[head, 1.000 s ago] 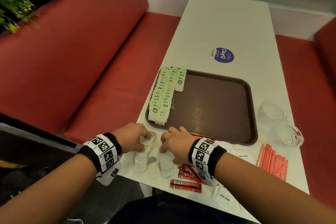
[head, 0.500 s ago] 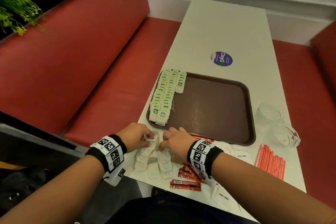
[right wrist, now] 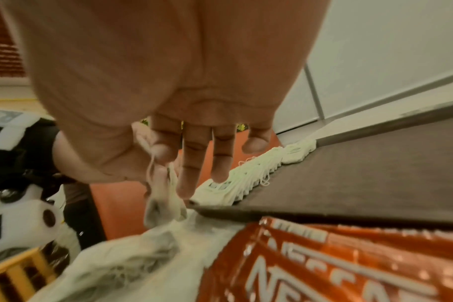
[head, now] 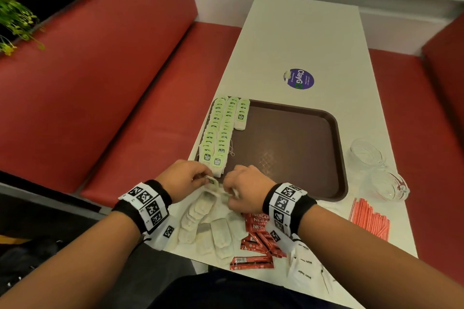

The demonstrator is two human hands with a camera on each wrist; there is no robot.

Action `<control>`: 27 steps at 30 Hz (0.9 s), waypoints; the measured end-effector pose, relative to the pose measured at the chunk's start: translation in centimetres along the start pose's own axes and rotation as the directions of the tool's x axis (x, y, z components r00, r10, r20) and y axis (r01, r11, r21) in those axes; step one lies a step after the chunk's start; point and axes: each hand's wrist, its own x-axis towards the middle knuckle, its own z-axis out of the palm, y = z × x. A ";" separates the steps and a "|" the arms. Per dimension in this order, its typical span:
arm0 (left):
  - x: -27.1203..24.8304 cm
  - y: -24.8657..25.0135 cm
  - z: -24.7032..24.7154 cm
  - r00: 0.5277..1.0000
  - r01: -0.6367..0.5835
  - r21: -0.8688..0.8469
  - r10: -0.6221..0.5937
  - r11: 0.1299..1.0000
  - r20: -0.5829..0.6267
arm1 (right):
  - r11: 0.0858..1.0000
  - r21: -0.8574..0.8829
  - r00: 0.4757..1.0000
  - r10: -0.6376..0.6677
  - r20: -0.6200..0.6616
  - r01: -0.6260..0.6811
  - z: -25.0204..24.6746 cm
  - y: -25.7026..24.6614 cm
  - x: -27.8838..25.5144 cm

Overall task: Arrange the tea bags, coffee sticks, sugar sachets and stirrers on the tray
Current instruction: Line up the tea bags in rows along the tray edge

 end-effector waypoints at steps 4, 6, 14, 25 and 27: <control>1.5 1.2 -1.5 0.997 -0.044 -0.035 0.041 0.998 -0.061 | 0.970 0.217 0.981 0.141 -0.137 -0.109 -1.8 1.1 -0.5; 2.2 2.1 -2.1 0.996 -0.066 -0.039 0.064 0.997 -0.069 | 0.940 0.304 0.959 0.216 -0.182 -0.154 -2.4 1.6 -0.6; 4.9 5.2 -3.0 0.961 -0.251 -0.095 0.236 0.963 -0.145 | 0.899 0.405 0.931 0.277 -0.236 -0.165 -2.7 3.5 0.3; 14.3 4.3 -3.8 0.997 -0.006 0.052 0.010 0.999 -0.077 | 0.823 0.485 0.875 0.436 -0.209 -0.295 -3.4 6.6 -0.6; 16.5 3.9 -3.5 0.999 0.043 0.125 -0.043 0.991 -0.004 | 0.799 0.519 0.873 0.451 -0.185 -0.303 -3.4 7.1 -0.9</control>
